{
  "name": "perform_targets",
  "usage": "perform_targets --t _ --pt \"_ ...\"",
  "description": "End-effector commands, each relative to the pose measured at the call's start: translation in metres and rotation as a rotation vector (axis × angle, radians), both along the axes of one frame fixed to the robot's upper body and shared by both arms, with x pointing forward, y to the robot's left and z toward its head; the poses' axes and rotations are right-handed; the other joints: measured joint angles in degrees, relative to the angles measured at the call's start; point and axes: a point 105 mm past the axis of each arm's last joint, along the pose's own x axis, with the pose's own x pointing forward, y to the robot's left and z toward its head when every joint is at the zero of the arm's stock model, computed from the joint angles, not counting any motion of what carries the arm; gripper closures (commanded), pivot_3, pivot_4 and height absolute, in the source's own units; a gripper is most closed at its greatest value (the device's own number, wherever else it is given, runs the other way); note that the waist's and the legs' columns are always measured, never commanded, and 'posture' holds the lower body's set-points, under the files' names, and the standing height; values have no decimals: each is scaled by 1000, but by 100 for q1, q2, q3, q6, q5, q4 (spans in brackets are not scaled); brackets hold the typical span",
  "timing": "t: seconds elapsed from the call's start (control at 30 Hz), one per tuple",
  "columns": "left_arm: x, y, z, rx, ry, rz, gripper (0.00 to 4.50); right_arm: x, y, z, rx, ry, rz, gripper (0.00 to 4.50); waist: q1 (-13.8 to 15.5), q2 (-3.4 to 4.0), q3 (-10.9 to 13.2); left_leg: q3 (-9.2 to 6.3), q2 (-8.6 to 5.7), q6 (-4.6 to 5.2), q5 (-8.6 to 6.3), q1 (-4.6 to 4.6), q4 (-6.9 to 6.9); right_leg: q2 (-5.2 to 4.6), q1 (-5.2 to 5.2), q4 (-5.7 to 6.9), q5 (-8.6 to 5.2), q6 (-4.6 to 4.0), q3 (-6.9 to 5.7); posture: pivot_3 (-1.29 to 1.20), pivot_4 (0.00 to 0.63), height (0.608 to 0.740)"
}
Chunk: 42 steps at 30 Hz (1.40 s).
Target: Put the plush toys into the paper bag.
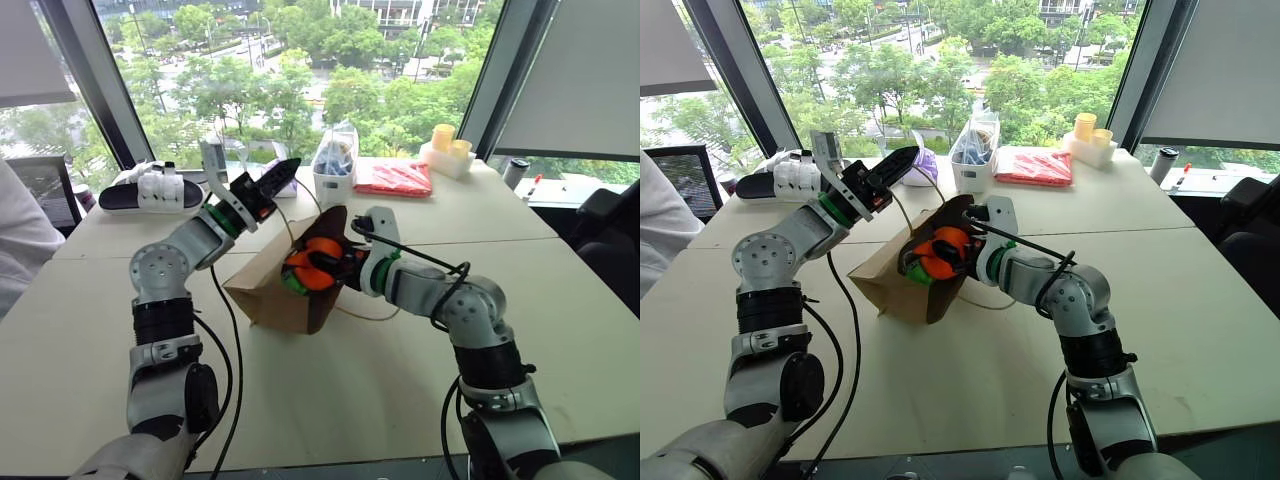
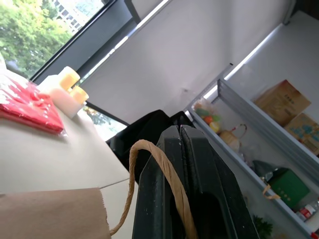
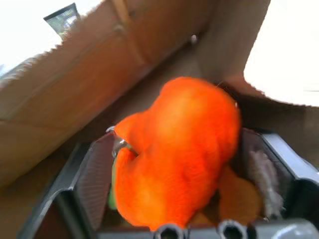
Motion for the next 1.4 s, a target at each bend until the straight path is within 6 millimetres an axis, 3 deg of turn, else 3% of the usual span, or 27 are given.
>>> perform_targets --t 0.03,0.2,0.3,0.33,0.43,0.57,0.87,1.03,1.17,1.27,1.4 --pt "-3 4 16 -18 -61 10 4500 -23 -5 29 62 -109 100 376 10 0 0 0 0 3 -2 -1 0 0 0 -1 0 0 -1 0 150 740" --pt "-2 2 15 -14 -61 6 4500 -47 -20 48 159 -170 186 376 10 0 0 0 1 5 -3 0 0 0 1 -2 0 0 -1 0 150 740" --pt "-2 1 15 -10 -62 2 4500 -58 -47 59 246 -197 168 376 19 -1 0 0 1 5 -3 0 0 0 4 -5 0 0 -1 0 150 740" --pt "-2 1 15 -9 -63 0 4500 -54 -66 61 258 -197 92 376 25 -2 0 1 0 5 -3 0 0 0 6 -8 0 0 -1 0 150 740" --pt "0 3 15 -8 -61 -1 4500 -53 -126 41 131 -146 -134 376 74 -3 0 -1 -1 7 -4 0 3 -1 18 -20 0 0 -3 0 150 740" --pt "2 3 13 -4 -55 -6 4500 -67 -153 13 84 -44 -206 376 51 -5 1 5 1 14 -8 4 0 0 27 -32 -1 1 -4 0 150 740" --pt "5 1 11 7 -53 -17 4500 -85 -139 -23 255 72 -164 376 30 -6 1 11 5 14 -7 10 7 2 34 -29 -1 1 -1 0 150 740" --pt "4 0 10 17 -54 -22 4500 -88 -107 -49 363 161 -107 376 28 -8 1 6 4 13 -7 10 9 2 35 -29 -1 1 -1 0 150 740" --pt "4 0 9 20 -54 -22 4500 -81 -90 -50 422 166 -88 376 22 -8 1 3 4 13 -7 10 10 2 35 -29 -1 1 -1 0 150 740" --pt "4 0 10 25 -55 -21 4500 -75 -84 -48 452 156 -92 1150 22 -8 1 2 4 12 -7 10 10 3 34 -28 -1 1 -2 0 150 740" --pt "3 0 10 28 -56 -20 4500 -76 -78 -47 453 150 -72 3187 36 -8 1 -2 2 12 -7 9 9 3 34 -28 -1 1 -3 0 150 740"
